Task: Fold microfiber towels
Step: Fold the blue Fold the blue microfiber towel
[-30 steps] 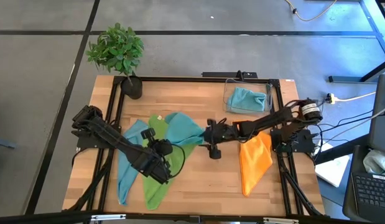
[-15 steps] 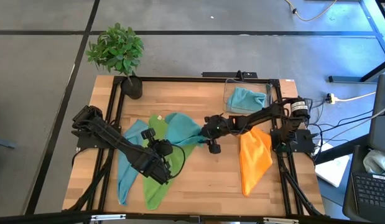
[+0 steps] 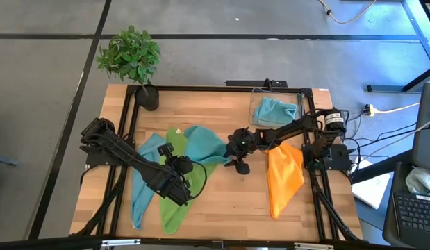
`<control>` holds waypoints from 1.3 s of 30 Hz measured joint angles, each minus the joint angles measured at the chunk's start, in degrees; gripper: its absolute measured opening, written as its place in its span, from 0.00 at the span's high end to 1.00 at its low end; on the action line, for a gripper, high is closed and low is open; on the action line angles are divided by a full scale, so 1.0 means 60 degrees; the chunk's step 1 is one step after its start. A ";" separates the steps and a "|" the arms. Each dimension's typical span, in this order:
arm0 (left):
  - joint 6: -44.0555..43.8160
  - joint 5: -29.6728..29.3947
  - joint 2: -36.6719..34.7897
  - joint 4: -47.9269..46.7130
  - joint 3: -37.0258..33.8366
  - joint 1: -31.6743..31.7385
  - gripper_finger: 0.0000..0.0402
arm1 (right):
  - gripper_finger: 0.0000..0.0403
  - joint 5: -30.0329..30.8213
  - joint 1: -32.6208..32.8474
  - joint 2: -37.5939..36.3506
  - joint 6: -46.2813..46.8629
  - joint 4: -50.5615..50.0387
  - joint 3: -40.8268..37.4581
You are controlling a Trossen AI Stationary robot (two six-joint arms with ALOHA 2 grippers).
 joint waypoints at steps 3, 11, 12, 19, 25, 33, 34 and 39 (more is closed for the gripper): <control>0.0000 0.0000 0.0000 0.0000 0.0000 0.0000 1.00 | 0.60 0.0207 -0.0004 0.0000 -0.0047 -0.0041 0.0000; -0.0004 -0.0004 0.0004 -0.0288 0.0000 0.0000 1.00 | 0.95 0.0226 -0.0001 0.0000 -0.0312 -0.0044 0.0000; -0.0004 -0.0004 0.0004 -0.0346 0.0000 0.0000 1.00 | 0.97 0.0232 -0.0004 -0.0005 -0.0315 -0.0049 0.0000; -0.0018 -0.0135 0.0011 -0.0915 -0.0005 0.0220 1.00 | 0.98 0.0536 0.0000 -0.0754 -0.0358 -0.0600 0.0061; -0.0119 -0.0318 0.0011 -0.1414 -0.0007 0.0771 1.00 | 0.98 0.3861 0.0295 -0.2864 -0.1411 -0.3822 0.0802; 0.0675 -0.2914 0.0011 -0.1407 0.0157 0.1652 1.00 | 0.98 0.9477 0.1027 -0.5151 -0.3782 -0.5060 0.1399; 0.0800 -0.3237 0.0011 -0.1410 0.0191 0.1785 1.00 | 0.98 0.9862 0.1025 -0.5330 -0.4035 -0.4925 0.1401; 0.1421 -0.4144 0.0011 -0.1406 0.0432 0.2366 1.00 | 0.98 1.0749 0.0848 -0.5893 -0.4794 -0.4686 0.1399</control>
